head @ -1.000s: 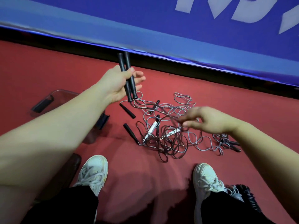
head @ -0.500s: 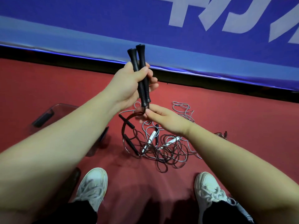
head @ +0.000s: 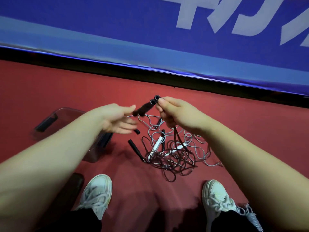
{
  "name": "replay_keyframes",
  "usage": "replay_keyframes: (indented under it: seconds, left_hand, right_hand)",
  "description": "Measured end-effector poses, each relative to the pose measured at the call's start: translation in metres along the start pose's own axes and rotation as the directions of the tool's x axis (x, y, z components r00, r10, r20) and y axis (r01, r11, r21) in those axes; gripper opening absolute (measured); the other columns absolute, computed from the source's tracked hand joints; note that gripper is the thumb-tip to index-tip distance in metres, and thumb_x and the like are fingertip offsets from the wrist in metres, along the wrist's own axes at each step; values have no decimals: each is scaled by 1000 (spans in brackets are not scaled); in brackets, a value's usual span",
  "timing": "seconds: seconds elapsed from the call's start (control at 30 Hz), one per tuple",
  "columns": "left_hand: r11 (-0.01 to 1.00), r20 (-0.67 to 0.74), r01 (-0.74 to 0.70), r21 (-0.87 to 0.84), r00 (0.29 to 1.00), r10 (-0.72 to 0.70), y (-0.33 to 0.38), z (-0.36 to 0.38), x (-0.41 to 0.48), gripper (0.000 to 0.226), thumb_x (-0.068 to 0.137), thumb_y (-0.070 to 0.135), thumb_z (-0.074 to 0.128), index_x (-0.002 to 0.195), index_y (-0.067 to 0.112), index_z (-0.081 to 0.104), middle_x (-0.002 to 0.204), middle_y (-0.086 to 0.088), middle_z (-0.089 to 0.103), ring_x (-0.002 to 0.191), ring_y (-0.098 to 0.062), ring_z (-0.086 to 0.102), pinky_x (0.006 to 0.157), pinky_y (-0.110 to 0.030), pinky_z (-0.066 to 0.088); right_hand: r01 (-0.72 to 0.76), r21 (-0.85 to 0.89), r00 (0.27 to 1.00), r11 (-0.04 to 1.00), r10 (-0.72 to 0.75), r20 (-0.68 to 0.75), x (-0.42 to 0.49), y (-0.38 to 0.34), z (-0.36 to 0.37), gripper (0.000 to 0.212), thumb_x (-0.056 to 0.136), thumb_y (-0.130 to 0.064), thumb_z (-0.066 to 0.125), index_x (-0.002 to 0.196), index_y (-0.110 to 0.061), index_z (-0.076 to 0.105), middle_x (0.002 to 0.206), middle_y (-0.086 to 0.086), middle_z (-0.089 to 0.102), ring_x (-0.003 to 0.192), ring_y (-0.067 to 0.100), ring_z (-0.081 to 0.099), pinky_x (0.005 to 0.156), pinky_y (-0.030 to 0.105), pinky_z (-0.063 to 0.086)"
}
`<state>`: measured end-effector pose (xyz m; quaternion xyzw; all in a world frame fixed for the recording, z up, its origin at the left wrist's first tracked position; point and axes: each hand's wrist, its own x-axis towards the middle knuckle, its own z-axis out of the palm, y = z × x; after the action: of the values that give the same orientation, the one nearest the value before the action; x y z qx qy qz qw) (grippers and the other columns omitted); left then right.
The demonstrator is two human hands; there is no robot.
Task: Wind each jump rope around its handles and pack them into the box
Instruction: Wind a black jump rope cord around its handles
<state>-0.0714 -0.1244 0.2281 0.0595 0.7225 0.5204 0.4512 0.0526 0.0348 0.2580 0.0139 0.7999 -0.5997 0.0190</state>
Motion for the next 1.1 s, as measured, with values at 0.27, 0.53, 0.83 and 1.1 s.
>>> replay_keyframes:
  seconds: [0.27,0.53,0.83,1.1]
  left_hand:
    - [562,195,-629,537,740,643,8,33,-13,60,89,8,62,143,20,39,139,1,50,126,-9,49,112,-30,34]
    - [418,39,-557,717,631,774,13,57,-6,41,89,8,51,127,23,56,112,6,63,89,-10,52,77,-20,37]
    - [577,-176,-587,568,598,782,18,51,6,16,90,9,56,96,23,62,87,2,62,94,-26,61,86,-36,49]
    - [683,-289,-674,281,619,730,17,45,4,26,75,24,52,73,47,63,82,6,63,93,-28,63,90,-53,51]
  right_hand:
    - [-75,-31,997,997,74,-36,-1,3,-9,30,103,-25,33,76,-16,42,55,-8,33,45,4,25,46,19,22]
    - [-59,-59,998,996,59,-7,-5,1,-9,30,103,-25,34,79,-15,49,53,-11,35,45,5,27,47,18,26]
    - [-118,30,990,993,120,-78,-4,1,-19,33,103,-23,32,84,-13,57,57,-5,39,53,11,32,54,24,30]
    - [-218,382,947,898,290,-142,-1,14,-14,20,95,-23,52,82,-15,65,57,-9,49,50,7,38,58,21,37]
